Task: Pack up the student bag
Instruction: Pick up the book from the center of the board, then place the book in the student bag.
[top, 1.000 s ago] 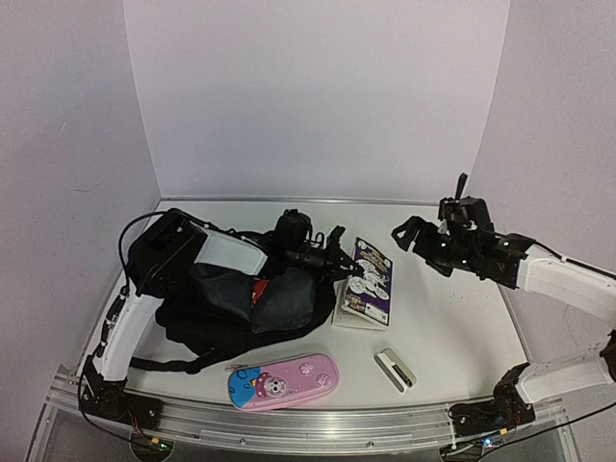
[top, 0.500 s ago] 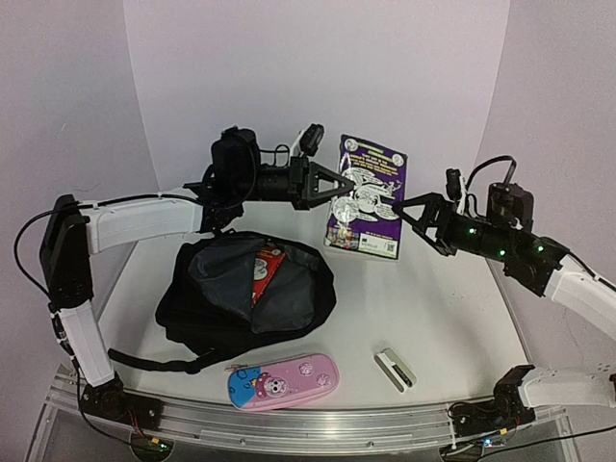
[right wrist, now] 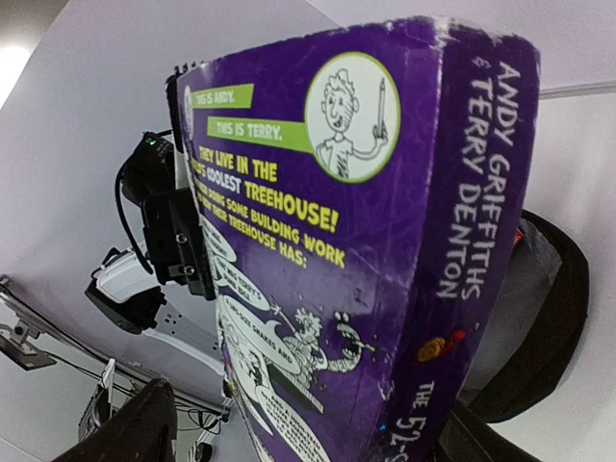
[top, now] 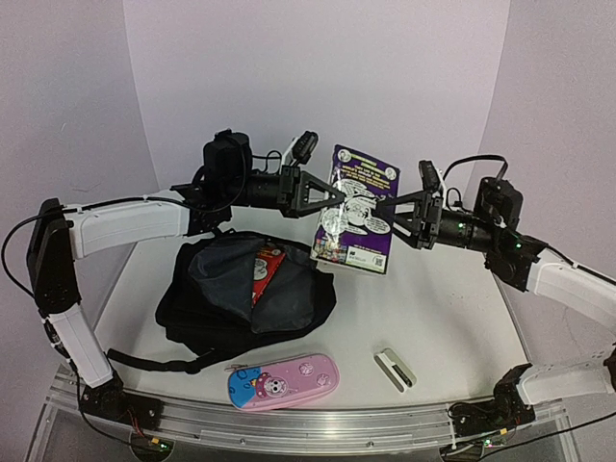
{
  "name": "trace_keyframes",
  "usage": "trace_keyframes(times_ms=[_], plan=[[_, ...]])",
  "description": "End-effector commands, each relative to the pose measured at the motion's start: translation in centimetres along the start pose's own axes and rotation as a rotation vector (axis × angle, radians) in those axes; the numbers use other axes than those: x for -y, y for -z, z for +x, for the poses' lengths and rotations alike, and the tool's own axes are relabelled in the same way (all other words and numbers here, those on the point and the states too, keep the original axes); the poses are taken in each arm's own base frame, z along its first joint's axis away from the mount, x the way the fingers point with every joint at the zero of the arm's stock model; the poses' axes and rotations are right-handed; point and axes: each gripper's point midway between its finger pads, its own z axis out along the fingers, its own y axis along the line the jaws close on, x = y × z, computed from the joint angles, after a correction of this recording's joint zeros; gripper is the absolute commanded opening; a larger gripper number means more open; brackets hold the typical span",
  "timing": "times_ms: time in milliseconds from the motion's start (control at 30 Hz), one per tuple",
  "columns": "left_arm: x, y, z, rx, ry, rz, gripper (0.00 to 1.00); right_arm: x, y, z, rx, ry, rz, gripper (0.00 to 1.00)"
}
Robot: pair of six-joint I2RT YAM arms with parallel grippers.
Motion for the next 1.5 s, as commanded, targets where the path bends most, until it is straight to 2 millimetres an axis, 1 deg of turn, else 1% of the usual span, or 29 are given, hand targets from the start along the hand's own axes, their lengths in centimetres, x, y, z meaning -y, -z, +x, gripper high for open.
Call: trace_keyframes(times_ms=[0, 67, 200, 233, 333, 400, 433, 467, 533, 600, 667, 733, 800, 867, 900, 967, 1033, 1100, 1167, 1267, 1367, 1467], plan=[[5.4, 1.3, -2.3, 0.063, -0.164, 0.091, 0.0, -3.2, -1.1, -0.3, -0.013, 0.057, -0.133, 0.73], [5.5, 1.3, -2.3, 0.061, -0.168, 0.098, 0.0, -3.0, -1.7, 0.1, -0.025, 0.052, -0.137, 0.68], [5.6, 1.3, -2.1, 0.057, -0.17, 0.102, 0.0, -3.2, -2.4, 0.3, -0.021, 0.047, -0.157, 0.62], [5.6, 1.3, -2.1, 0.058, -0.169, 0.1, 0.0, -3.2, -2.5, 0.4, -0.017, 0.045, -0.163, 0.59], [5.0, 1.5, -1.8, 0.057, -0.157, 0.083, 0.0, -3.2, -2.6, 0.0, 0.013, 0.039, -0.17, 0.41], [4.1, 2.0, -1.7, 0.067, -0.137, 0.056, 0.01, -2.9, -2.5, -0.3, 0.039, 0.034, -0.16, 0.24], [3.5, 2.4, -1.7, 0.076, -0.121, 0.036, 0.03, -2.7, -2.4, -0.5, 0.054, 0.032, -0.149, 0.15], [2.8, 2.9, -1.7, 0.088, -0.1, 0.01, 0.11, -2.4, -2.3, -0.7, 0.073, 0.03, -0.135, 0.08], [0.8, 4.4, -1.7, 0.111, -0.044, -0.064, 0.29, -1.7, -2.1, -1.1, 0.117, 0.021, -0.097, 0.01], [-1.9, 6.8, -1.7, 0.139, 0.037, -0.185, 0.5, -0.4, -1.8, -1.7, 0.171, 0.004, -0.035, 0.0], [-5.0, 9.7, -0.8, 0.154, 0.123, -0.33, 0.62, 1.0, -1.6, -1.9, 0.202, -0.007, 0.039, 0.0], [-7.7, 13.1, 0.6, 0.163, 0.184, -0.512, 0.73, 2.6, -1.4, -1.9, 0.214, -0.015, 0.121, 0.0], [-8.4, 16.3, 1.4, 0.168, 0.156, -0.677, 0.81, 3.7, -1.4, -1.6, 0.196, -0.014, 0.176, 0.0], [-9.3, 19.9, 2.7, 0.171, 0.166, -0.866, 0.89, 4.5, -1.6, -1.1, 0.172, -0.02, 0.211, 0.0], [-9.4, 21.7, 3.1, 0.178, 0.163, -0.931, 0.92, 5.0, -1.7, -0.9, 0.157, -0.025, 0.225, 0.0], [-9.9, 25.2, 4.4, 0.194, 0.198, -1.042, 0.97, 5.7, -2.1, -0.3, 0.13, -0.038, 0.244, 0.0], [-10.7, 28.6, 5.9, 0.224, 0.262, -1.12, 0.99, 6.5, -2.5, 0.3, 0.107, -0.052, 0.256, 0.0], [-11.3, 30.6, 7.6, 0.229, 0.322, -1.168, 1.0, 6.9, -2.9, 0.7, 0.089, -0.063, 0.258, 0.0], [-11.8, 32.1, 9.2, 0.232, 0.363, -1.232, 1.0, 6.9, -3.3, 1.0, 0.07, -0.069, 0.252, 0.0], [-12.1, 32.7, 11.0, 0.241, 0.402, -1.256, 1.0, 6.8, -4.1, 1.7, 0.036, -0.077, 0.239, 0.0], [-12.4, 31.9, 12.2, 0.252, 0.447, -1.196, 1.0, 6.5, -5.2, 2.5, -0.008, -0.089, 0.216, 0.0], [-12.7, 30.5, 12.6, 0.273, 0.475, -1.094, 1.0, 6.3, -6.2, 3.1, -0.029, -0.105, 0.211, 0.0]])
